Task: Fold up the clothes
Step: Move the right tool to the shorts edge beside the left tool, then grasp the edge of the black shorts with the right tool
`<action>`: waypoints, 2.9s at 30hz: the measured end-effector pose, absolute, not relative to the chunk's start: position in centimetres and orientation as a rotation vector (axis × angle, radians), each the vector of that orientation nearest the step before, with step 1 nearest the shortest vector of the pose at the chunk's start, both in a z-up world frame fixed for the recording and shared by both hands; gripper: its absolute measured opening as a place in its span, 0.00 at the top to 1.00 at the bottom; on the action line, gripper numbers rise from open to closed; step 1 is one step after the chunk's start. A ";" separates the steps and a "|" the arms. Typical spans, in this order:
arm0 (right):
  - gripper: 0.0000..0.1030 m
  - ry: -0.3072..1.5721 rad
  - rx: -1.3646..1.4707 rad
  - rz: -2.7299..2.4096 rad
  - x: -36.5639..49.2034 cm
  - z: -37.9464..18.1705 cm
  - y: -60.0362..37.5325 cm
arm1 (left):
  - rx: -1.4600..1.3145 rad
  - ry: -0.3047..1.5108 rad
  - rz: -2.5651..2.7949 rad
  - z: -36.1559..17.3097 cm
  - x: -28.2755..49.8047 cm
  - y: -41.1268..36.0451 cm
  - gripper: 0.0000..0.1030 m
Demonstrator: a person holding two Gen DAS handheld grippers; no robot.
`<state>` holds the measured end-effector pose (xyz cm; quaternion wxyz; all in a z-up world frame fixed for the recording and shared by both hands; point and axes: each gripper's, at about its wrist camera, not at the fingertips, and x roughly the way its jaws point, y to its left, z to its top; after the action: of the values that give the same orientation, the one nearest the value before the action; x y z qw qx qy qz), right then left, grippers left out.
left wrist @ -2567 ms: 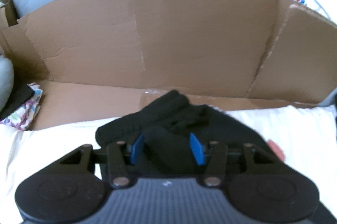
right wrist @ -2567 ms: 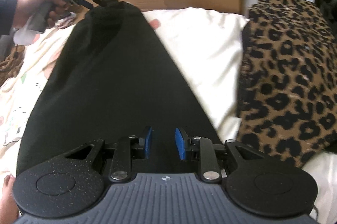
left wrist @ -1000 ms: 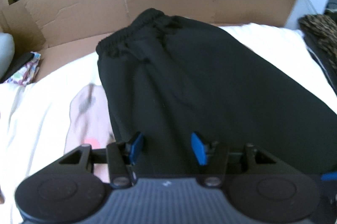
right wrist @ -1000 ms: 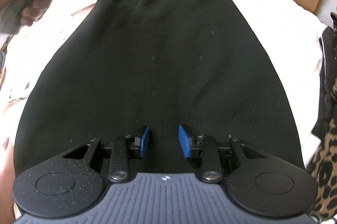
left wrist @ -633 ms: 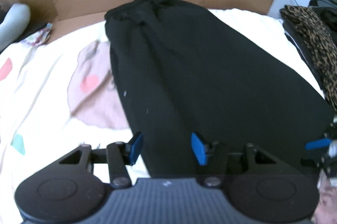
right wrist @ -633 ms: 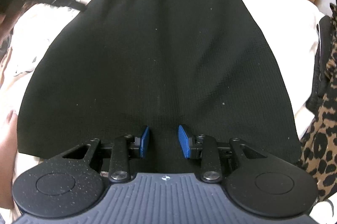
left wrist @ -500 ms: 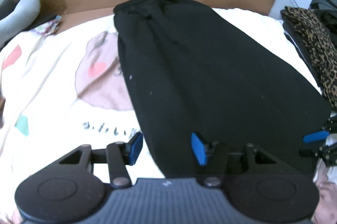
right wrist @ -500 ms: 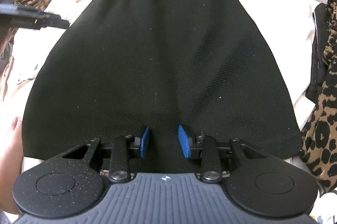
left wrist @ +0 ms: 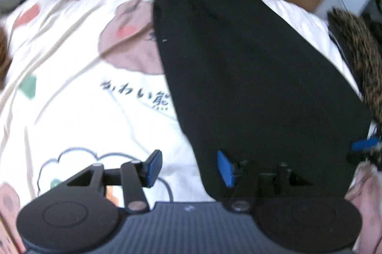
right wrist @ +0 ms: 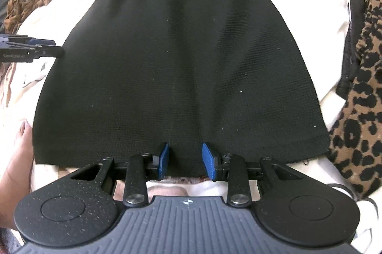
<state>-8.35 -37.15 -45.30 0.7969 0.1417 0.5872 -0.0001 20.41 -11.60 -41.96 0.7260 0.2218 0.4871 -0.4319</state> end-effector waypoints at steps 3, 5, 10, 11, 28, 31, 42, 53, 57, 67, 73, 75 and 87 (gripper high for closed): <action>0.63 1.249 0.333 0.006 -7.9 -43.9 -37.6 | 0.453 1.092 -0.935 -41.7 21.1 -10.6 0.48; 0.63 1.234 0.342 0.002 -8.0 -43.3 -37.8 | 0.473 1.088 -0.936 -41.7 21.2 -10.1 0.48; 0.63 1.196 0.367 0.052 -7.6 -42.7 -37.1 | 0.539 1.063 -0.943 -41.7 21.3 -8.4 0.48; 0.63 1.193 0.361 0.071 -7.5 -42.7 -36.6 | 0.543 1.066 -0.947 -41.7 21.3 -8.0 0.48; 0.62 1.162 0.309 0.272 -7.6 -41.7 -31.3 | 0.694 1.097 -1.092 -43.6 17.0 -9.7 0.45; 0.60 1.162 0.300 0.282 -7.1 -42.1 -30.7 | 0.651 1.092 -1.103 -42.9 17.1 -9.6 0.41; 0.54 1.123 0.337 0.365 -5.9 -41.9 -29.6 | 0.553 1.051 -1.172 -40.8 16.8 -11.0 0.36; 0.48 1.128 0.383 0.445 -4.3 -42.4 -26.2 | 0.557 1.040 -1.177 -41.2 16.7 -12.2 0.36; 0.48 1.145 0.384 0.446 -4.2 -43.2 -25.1 | 0.545 1.042 -1.165 -41.0 17.1 -11.9 0.36; 0.48 1.114 0.261 0.474 -4.0 -42.8 -22.6 | 0.531 1.071 -1.091 -41.3 18.6 -9.5 0.36; 0.48 1.125 0.214 0.471 -3.9 -42.9 -21.5 | 0.543 1.119 -1.093 -42.3 18.2 -7.8 0.36; 0.48 1.130 0.213 0.469 -4.0 -43.0 -21.5 | 0.551 1.134 -1.107 -42.6 17.7 -7.8 0.36; 0.48 1.124 0.170 0.445 -4.2 -42.9 -21.0 | 0.476 1.149 -1.174 -41.8 17.3 -9.3 0.39</action>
<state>-4.18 -21.03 -42.94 0.8194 0.0800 0.5278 0.2091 17.28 -9.29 -41.79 0.6560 0.2102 0.5072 -0.5178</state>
